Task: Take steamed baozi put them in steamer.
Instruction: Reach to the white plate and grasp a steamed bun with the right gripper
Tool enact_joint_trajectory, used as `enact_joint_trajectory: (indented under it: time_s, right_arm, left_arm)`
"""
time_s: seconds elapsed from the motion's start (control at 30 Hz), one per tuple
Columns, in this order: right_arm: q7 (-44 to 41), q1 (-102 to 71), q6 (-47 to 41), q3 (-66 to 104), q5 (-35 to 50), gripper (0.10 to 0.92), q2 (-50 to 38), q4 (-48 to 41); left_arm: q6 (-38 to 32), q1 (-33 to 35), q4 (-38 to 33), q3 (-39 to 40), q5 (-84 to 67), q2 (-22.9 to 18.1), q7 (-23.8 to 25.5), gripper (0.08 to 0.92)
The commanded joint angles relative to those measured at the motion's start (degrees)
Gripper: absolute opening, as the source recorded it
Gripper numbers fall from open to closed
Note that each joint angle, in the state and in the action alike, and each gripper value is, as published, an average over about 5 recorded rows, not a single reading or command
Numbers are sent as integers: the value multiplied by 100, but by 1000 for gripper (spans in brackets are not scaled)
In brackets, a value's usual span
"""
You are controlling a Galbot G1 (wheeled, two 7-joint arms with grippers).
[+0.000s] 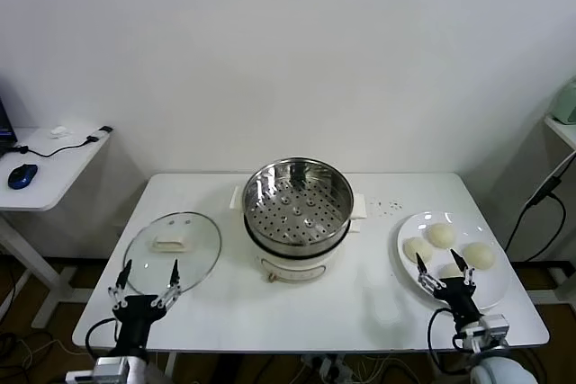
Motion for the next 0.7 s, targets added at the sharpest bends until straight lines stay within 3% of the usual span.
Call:
enact_joint_trajectory:
  time_s: [0.03,0.2,0.4,0.53,0.7]
  right_arm:
    - [-138,167,-246,9,-168,823,-313,1]
    - [-1306,748,-1232,-323,-676,823,-2111,-265]
    - [-3288,2082,-1423,-1444,-1113,823,-4168,-1257]
    - [-4199,3883,-1005,-3168,-1502,823,-4796,-2150]
    - [-4970,6319,-399,-5557,-1943,823,-4715,-3120]
  left_arm:
    - [-19,34,-10,8,3,-1,-26,823]
    - [-119,204,-106,44,62,17,-120,823]
    - [-216,425,-147,87,54,25,-205,823]
    - [-283,473,-103,146,51,15,-244,823]
    - [-324,523,-80,201,54,-16,-273,823]
